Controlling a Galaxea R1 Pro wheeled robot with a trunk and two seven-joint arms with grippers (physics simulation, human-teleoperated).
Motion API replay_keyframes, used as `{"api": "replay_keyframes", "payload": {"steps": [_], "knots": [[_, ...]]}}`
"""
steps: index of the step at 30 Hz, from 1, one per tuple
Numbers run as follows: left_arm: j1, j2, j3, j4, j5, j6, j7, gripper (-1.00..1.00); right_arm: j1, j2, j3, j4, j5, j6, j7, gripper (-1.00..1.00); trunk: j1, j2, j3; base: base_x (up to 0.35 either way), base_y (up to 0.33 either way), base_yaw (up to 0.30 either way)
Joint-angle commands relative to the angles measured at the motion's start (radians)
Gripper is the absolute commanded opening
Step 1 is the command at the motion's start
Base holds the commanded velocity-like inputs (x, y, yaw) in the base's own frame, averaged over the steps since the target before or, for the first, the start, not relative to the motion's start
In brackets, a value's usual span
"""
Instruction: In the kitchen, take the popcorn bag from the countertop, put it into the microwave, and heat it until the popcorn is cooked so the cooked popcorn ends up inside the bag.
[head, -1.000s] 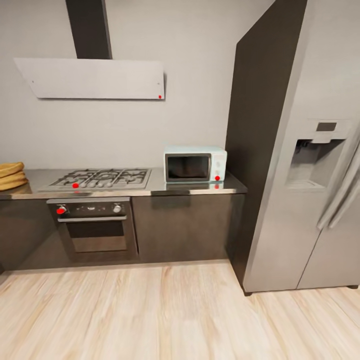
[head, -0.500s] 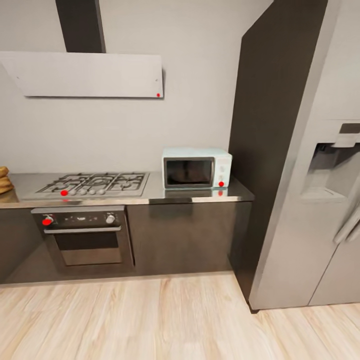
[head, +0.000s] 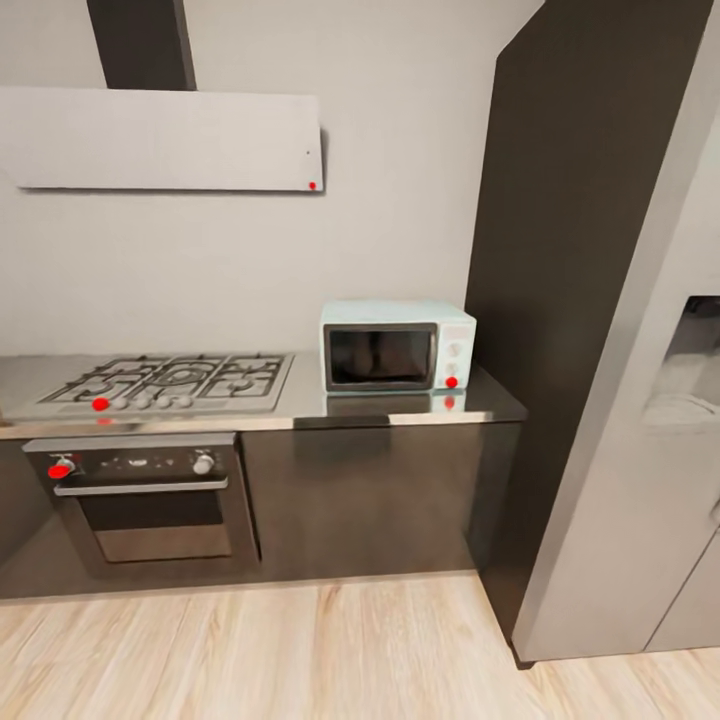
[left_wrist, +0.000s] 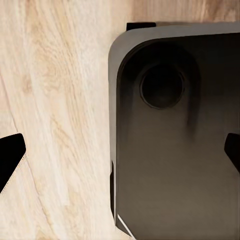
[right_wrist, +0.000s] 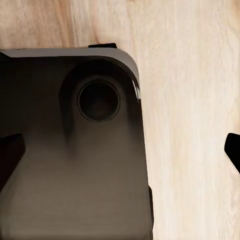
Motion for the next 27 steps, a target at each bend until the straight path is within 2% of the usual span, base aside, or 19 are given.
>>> {"api": "replay_keyframes", "payload": {"steps": [1, 12, 18, 22, 27], "knots": [[0.0, 0.0, 0.0, 0.0, 0.0, -0.001, 0.0, 1.0, -0.001, 0.0, -0.006, 0.003, -0.001, -0.007, -0.001, 1.0, 0.001, 0.0, -0.001, 0.341, 0.0, 0.0], [0.0, -0.002, 0.0, 0.0, 0.0, -0.011, 0.0, 1.0, -0.001, 0.0, -0.006, 0.003, -0.001, -0.007, -0.001, 1.0, 0.001, 0.0, -0.001, 0.318, 0.0, 0.0], [0.0, -0.011, 0.001, 0.0, 0.0, -0.013, 0.0, 1.0, -0.001, 0.0, -0.005, 0.003, 0.0, -0.006, -0.002, 1.0, 0.001, 0.0, -0.001, 0.033, 0.0, 0.0], [0.0, -0.011, 0.002, 0.0, 0.0, -0.013, 0.0, 1.0, -0.001, 0.0, -0.005, -0.009, 0.0, -0.006, -0.002, 1.0, -0.015, 0.028, 0.012, 0.002, 0.0, 0.0], [0.0, -0.011, 0.002, 0.0, 0.0, -0.014, 0.0, 1.0, -0.001, 0.0, -0.007, -0.085, 0.0, -0.006, -0.002, 1.0, -0.034, 0.063, 0.027, 0.0, 0.0, 0.0]]}}
